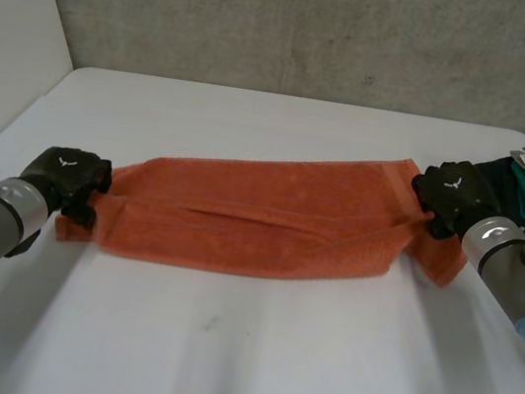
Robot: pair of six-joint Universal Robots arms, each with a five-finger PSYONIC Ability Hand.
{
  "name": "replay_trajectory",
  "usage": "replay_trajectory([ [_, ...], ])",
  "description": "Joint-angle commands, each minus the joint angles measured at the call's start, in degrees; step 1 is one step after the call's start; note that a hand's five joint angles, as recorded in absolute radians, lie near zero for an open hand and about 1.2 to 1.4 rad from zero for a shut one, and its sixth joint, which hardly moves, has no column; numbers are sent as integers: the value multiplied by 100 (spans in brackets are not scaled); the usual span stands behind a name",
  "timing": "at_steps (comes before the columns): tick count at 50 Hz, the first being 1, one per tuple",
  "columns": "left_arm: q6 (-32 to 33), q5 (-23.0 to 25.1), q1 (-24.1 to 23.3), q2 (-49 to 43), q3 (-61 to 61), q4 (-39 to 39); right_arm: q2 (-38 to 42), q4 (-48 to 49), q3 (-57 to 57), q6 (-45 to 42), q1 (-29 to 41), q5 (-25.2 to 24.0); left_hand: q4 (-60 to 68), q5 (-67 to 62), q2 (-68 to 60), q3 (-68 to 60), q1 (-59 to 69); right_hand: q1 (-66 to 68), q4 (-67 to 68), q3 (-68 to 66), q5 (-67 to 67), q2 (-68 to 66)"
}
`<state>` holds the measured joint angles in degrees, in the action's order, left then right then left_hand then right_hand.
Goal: Fold the laundry.
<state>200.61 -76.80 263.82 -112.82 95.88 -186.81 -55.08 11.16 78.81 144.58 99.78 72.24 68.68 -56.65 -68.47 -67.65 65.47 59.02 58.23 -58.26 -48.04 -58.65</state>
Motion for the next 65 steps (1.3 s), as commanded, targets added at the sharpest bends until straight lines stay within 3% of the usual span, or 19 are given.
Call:
replay_trajectory([
  [1,-66,113,38,539,-26,626,-291,-376,-23,-167,-82,-70,1132,-1335,-1153,-1235,1453,2098,2177,-2174,-2196,-2135],
  [8,-583,130,143,1822,-140,1200,-1354,-983,-190,-63,-125,-105,1132,-1335,-1153,-1235,1453,2098,2177,-2174,-2196,-2135],
  [13,-927,174,117,2071,-342,1121,-1182,-1098,-515,359,-257,-158,1132,-1335,-1153,-1235,1453,2098,2177,-2174,-2196,-2135],
  [15,-980,139,91,1591,-517,1042,-849,-1177,-716,552,-240,-114,1132,-1335,-1153,-1235,1453,1629,1709,-1705,-1728,-1666],
  [18,-884,104,64,1097,-807,998,-575,-1414,-832,685,-187,-44,1132,-1335,-1153,-1235,1453,-1495,-1415,1419,1396,1457],
  [21,-612,-19,-41,298,-1421,1129,-442,-1950,-885,747,-126,123,1132,-1335,-1153,-1235,1453,-3266,-3187,3190,3168,3229],
  [32,-497,-1178,-270,-1751,-3575,1287,-583,-2030,-411,694,-20,677,1132,-1335,-1153,-1235,1453,-3523,-3444,3447,3425,3486],
  [40,-558,-1276,-340,-2921,-5122,1946,-1083,-2039,178,501,-29,405,1132,-1335,-1153,-1235,1453,-1641,-1562,1565,1543,1604],
  [41,-558,-1267,-349,-2983,-5228,1999,-1136,-2056,231,466,-38,352,851,-1054,-871,-954,1172,-1472,-1393,1396,1374,1435],
  [43,-576,-1241,-340,-3080,-5422,2236,-1294,-2161,398,256,-73,185,-2217,2015,2197,2115,-1897,-1403,-1324,1327,1305,1366],
  [46,-550,-1258,-340,-2958,-5379,2464,-1444,-2415,643,-209,-90,62,-5181,4979,5161,5079,-4861,-1370,-1291,1294,1272,1333],
  [50,-506,-1206,-279,-2528,-5011,2466,-1497,-2767,925,-947,-134,18,-5778,5575,5757,5675,-5457,-1386,-1307,1310,1288,1349],
  [54,-383,-1013,-147,-1772,-4255,2316,-1514,-2900,1145,-1573,-169,0,-5679,5476,5659,5576,-5358,-1386,-1307,1310,1288,1349],
  [60,161,-600,2,-734,-2796,1991,-1655,-2874,1330,-1732,-205,53,-4755,4553,4735,4653,-4435,-1738,-1659,1662,1640,1701],
  [65,1249,-310,160,-171,-1540,1702,-1603,-2401,1426,-1767,-275,79,-3696,3494,3676,3594,-3376,-2813,-2734,2737,2715,2776],
])
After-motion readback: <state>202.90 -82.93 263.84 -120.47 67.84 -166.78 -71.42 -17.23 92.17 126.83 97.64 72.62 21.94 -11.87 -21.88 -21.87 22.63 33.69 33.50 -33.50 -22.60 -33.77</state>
